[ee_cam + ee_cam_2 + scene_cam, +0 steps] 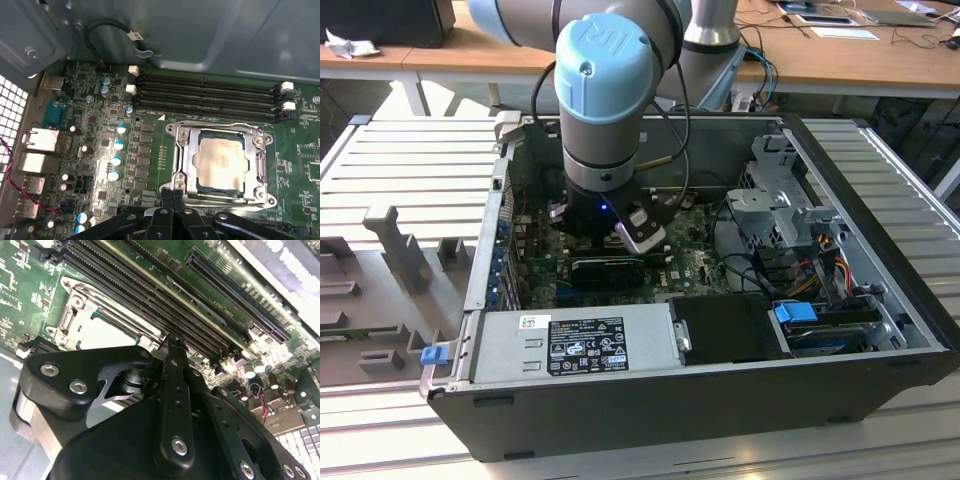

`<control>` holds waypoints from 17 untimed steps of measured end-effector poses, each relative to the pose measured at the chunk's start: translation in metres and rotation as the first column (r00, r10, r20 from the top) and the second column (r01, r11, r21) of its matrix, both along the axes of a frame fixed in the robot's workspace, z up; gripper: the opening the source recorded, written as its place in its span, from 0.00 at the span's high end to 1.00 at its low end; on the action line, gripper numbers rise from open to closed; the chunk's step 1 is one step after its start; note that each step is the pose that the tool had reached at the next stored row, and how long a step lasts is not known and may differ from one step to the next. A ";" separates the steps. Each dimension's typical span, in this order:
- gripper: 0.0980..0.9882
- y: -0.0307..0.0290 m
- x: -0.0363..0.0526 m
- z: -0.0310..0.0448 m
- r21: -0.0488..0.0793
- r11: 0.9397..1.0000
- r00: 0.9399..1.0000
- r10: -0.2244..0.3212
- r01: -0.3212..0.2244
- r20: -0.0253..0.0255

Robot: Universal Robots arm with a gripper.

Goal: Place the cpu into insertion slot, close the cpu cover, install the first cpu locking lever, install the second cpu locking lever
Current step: 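Install the second cpu locking lever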

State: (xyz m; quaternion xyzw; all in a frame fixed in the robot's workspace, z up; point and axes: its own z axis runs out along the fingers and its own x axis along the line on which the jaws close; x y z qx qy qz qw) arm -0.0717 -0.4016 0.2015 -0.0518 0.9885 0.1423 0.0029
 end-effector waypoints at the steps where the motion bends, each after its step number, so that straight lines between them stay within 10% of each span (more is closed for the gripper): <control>1: 0.99 -0.0001 -0.0001 -0.0019 0.005 1.000 1.000 0.000 0.000 0.000; 4: 0.99 0.0000 -0.0018 -0.0046 0.038 0.999 1.000 0.001 -0.001 0.000; 17: 0.99 0.0001 -0.0051 0.0025 0.053 0.999 1.000 0.002 -0.002 0.000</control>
